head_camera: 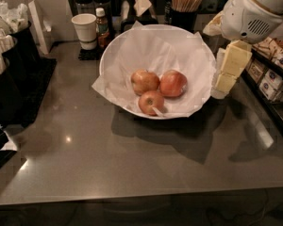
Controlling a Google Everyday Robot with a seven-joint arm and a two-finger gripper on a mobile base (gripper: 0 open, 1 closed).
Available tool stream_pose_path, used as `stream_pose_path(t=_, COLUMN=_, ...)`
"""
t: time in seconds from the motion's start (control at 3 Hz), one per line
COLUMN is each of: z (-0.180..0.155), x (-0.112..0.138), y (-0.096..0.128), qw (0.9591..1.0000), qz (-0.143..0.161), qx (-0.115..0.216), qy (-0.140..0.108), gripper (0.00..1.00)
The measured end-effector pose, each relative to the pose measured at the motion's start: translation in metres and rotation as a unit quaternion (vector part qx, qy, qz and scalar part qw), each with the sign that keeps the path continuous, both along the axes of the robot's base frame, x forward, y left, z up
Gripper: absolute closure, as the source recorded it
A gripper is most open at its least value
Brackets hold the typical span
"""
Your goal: Pick apple from white bowl
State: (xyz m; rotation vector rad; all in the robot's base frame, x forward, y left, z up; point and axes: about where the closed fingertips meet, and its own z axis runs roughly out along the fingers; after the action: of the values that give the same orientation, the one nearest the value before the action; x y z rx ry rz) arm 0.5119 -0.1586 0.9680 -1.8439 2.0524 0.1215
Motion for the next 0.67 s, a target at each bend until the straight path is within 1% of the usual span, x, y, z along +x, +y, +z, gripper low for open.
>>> stream_pose_path(t=0.33, z=-0.002, x=0.001, y=-0.004, qw=0.9996, qz=-0.018, qx=0.021, qy=-0.008, gripper=0.00)
stream_pose_path(t=0.67, z=-0.014, x=0.019, y=0.017, qw=0.9986, qz=0.015, qx=0.051, qy=0.004, gripper=0.00)
